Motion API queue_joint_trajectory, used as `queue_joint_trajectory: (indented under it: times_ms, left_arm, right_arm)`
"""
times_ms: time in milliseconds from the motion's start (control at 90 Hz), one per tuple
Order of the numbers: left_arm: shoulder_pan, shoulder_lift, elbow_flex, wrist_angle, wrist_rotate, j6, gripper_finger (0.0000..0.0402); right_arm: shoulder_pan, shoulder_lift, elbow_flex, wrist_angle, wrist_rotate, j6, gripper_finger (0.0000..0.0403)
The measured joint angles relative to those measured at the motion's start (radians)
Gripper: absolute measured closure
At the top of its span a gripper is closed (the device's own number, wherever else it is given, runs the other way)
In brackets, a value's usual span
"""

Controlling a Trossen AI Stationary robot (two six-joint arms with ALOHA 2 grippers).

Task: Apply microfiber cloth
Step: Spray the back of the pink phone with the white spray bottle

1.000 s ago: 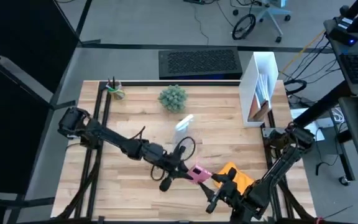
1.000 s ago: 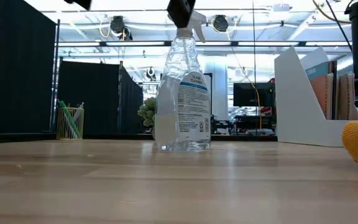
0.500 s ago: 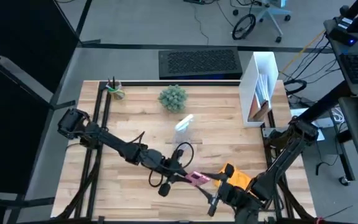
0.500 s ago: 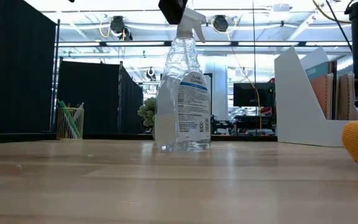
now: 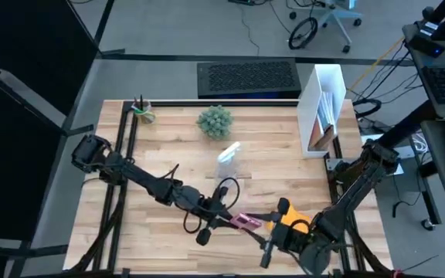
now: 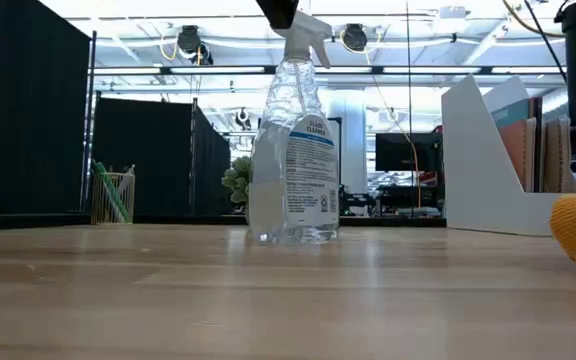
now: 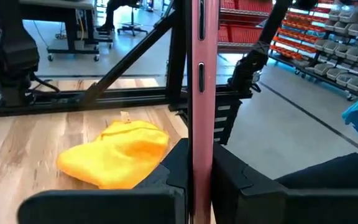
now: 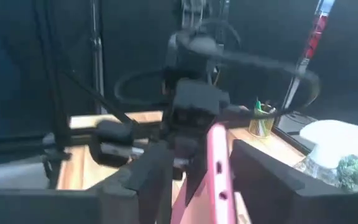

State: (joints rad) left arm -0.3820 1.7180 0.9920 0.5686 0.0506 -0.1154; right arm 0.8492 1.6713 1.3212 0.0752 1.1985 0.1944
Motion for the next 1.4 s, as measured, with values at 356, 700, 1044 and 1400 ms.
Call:
queue_joint_trajectory:
  times_ms: [356,700,1044,1400]
  left_arm:
    - [-0.001,0.002,-0.002,0.015,0.0,0.003,0.0386]
    - [0.001,0.0,0.0,0.044,0.0,-0.002,0.0386]
    - [0.002,0.0,0.0,0.037,0.003,0.018,0.0386]
    - [0.031,-0.028,0.003,-0.114,-0.009,0.018,0.0302]
  right_arm:
    - [0.003,-0.006,0.002,-0.071,-0.027,0.085,0.0372]
    - [-0.004,0.0,-0.002,-0.107,-0.071,0.099,0.0216]
    - [-0.027,0.0,-0.002,-0.105,-0.069,0.045,0.0337]
    - [-0.036,-0.009,-0.002,-0.227,-0.064,0.097,0.0391]
